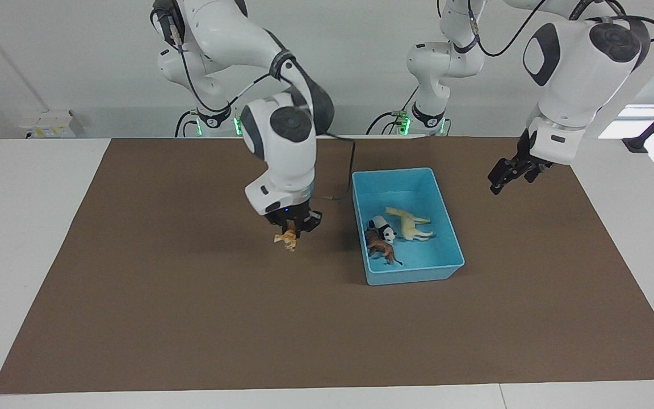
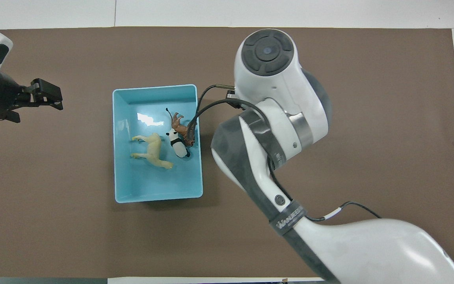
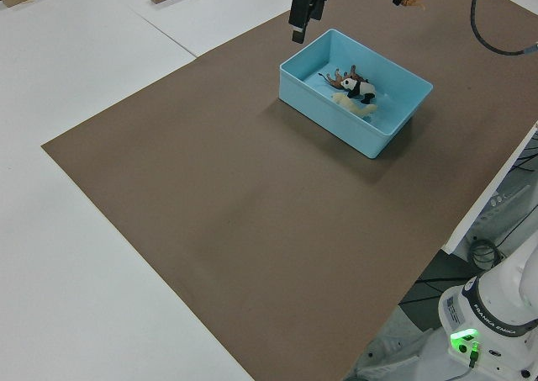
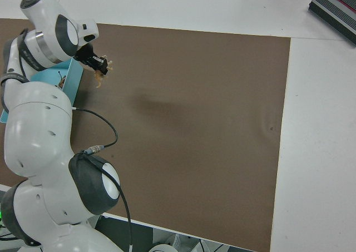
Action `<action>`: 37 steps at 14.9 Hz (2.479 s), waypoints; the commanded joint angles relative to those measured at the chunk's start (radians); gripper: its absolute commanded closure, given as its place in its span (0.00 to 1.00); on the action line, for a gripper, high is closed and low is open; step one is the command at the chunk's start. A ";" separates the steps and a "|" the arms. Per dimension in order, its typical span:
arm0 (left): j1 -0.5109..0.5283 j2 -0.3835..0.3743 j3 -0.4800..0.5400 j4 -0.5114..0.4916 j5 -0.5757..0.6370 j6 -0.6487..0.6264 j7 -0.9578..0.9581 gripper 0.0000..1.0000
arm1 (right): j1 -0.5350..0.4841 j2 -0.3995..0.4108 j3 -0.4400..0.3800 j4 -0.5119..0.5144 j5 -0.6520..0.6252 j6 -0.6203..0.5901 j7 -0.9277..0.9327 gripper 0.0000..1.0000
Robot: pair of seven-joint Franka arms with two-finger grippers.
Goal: Put all toys into storage box
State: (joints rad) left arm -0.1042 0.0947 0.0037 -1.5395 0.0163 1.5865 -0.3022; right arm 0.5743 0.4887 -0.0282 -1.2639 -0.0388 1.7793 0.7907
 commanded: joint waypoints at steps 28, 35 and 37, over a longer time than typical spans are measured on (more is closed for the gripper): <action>0.064 -0.122 -0.017 -0.091 -0.075 -0.054 0.247 0.00 | -0.378 -0.097 -0.007 0.075 0.011 0.026 -0.490 0.00; 0.061 -0.110 -0.016 -0.073 -0.065 -0.043 0.256 0.00 | -0.536 -0.367 -0.004 -0.130 0.028 -0.195 -0.742 0.00; 0.061 -0.095 -0.016 -0.048 -0.049 -0.040 0.267 0.00 | -0.568 -0.474 0.002 -0.248 0.028 -0.195 -0.746 0.00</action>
State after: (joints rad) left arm -0.0352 0.0005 -0.0205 -1.5941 -0.0436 1.5292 -0.0574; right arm 0.0484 0.1724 -0.0487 -1.3066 -0.0252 1.5578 0.0706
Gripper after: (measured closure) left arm 0.000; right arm 0.000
